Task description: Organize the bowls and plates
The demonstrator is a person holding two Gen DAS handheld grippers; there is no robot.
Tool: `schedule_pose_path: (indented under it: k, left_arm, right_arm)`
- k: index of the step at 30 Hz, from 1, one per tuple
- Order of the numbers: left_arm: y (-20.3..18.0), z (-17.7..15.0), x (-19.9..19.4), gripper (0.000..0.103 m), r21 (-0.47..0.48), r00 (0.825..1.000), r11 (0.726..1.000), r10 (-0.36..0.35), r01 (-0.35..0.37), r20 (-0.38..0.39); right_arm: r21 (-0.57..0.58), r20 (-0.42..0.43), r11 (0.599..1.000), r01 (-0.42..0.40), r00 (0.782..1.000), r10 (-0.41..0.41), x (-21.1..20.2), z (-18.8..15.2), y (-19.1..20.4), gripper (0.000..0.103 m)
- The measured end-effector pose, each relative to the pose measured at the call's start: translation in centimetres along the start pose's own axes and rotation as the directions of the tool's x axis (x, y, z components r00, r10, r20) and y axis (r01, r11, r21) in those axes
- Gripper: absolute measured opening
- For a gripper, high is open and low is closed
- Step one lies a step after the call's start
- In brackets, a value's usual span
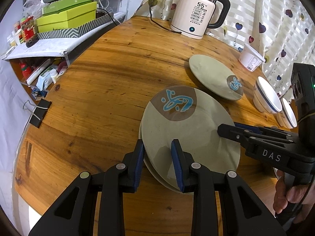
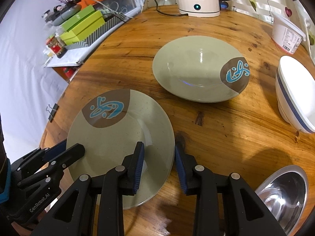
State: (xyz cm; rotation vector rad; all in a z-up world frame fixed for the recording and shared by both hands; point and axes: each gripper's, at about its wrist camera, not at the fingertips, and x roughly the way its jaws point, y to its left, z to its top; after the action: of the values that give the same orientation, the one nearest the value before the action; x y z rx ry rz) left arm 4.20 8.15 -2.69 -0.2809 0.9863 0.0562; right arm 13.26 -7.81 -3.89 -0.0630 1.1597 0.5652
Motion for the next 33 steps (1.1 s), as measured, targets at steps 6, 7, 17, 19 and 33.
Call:
schedule_pose_path:
  k: [6,7,17,19,33]
  left_arm:
    - [0.3,-0.1,0.0,0.029,-0.007,1.000,1.000,0.002,-0.002,0.002]
    - [0.3,-0.1,0.0,0.029,-0.011,1.000,1.000,0.003,-0.003,0.004]
    - [0.7,0.1,-0.1,0.029,-0.023,1.000,1.000,-0.015,0.015,0.019]
    - [0.8,0.1,-0.1,0.029,-0.024,1.000,1.000,-0.016,0.016,0.020]
    - [-0.4,0.6,-2.4,0.029,0.012,0.996,0.999,-0.048,0.048,0.070]
  right_arm:
    - [-0.011,0.005,1.000,0.010,1.000,-0.010,-0.1,-0.1,0.2,0.032]
    - [-0.015,0.008,1.000,0.012,1.000,-0.012,-0.2,-0.2,0.2,0.032]
    - [-0.026,0.034,1.000,0.017,0.999,-0.016,-0.8,-0.4,0.3,0.032]
    - [-0.029,0.048,0.999,0.027,0.999,-0.025,-1.2,-0.5,0.4,0.032]
    - [-0.058,0.147,0.997,0.050,0.988,-0.041,-5.2,-1.3,1.2,0.047]
